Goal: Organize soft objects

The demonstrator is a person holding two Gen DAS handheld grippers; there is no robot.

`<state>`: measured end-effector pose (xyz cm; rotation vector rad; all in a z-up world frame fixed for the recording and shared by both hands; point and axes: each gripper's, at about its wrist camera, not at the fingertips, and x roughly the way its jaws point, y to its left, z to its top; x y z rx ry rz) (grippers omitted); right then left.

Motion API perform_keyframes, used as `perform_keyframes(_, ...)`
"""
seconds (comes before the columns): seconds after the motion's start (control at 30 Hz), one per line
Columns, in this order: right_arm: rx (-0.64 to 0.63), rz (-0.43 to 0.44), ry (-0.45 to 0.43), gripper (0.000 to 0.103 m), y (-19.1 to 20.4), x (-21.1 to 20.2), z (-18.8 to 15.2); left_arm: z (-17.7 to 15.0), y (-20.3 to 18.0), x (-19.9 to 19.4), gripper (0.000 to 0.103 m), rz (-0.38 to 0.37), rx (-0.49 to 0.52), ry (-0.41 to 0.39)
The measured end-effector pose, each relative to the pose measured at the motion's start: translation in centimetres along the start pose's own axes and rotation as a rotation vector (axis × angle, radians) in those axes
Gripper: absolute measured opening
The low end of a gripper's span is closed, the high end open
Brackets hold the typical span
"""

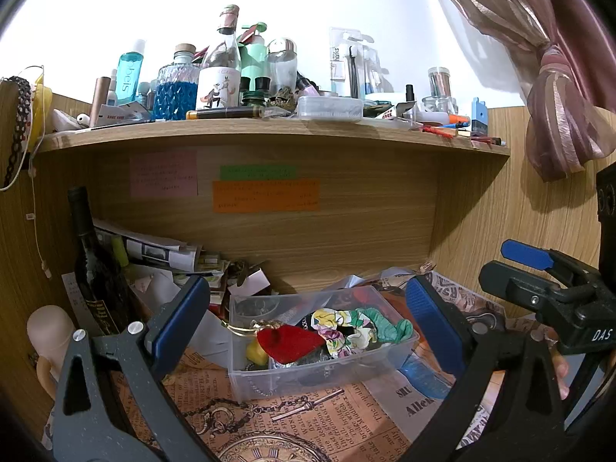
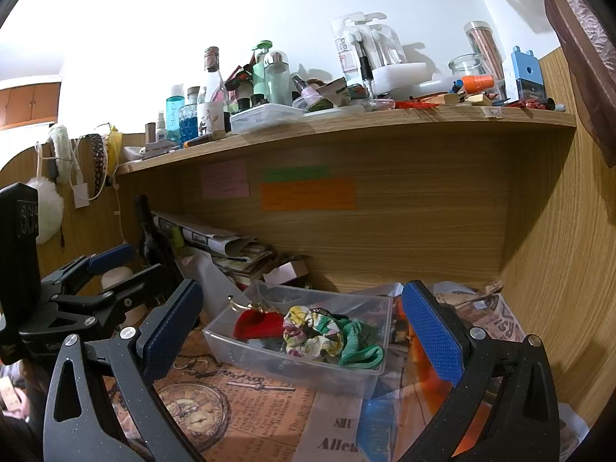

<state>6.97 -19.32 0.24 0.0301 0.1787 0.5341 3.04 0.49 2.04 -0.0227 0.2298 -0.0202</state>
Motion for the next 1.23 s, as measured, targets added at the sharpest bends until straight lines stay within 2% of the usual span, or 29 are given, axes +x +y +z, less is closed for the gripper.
perform_keyframes(0.4,0.0,-0.002,0.0,0.103,0.0,0.0,0.0,-0.1,0.1,0.0,0.103,-0.007,0.0,-0.002)
perform_keyframes(0.87,0.001,0.001,0.004,0.103,0.1,0.1,0.0,-0.2,1.3,0.8,0.103,-0.074,-0.01,0.022)
perform_keyframes(1.23,0.003,0.006,0.011,0.103,0.2,0.4,-0.4,-0.4,1.5,1.0,0.103,-0.082,-0.005,0.024)
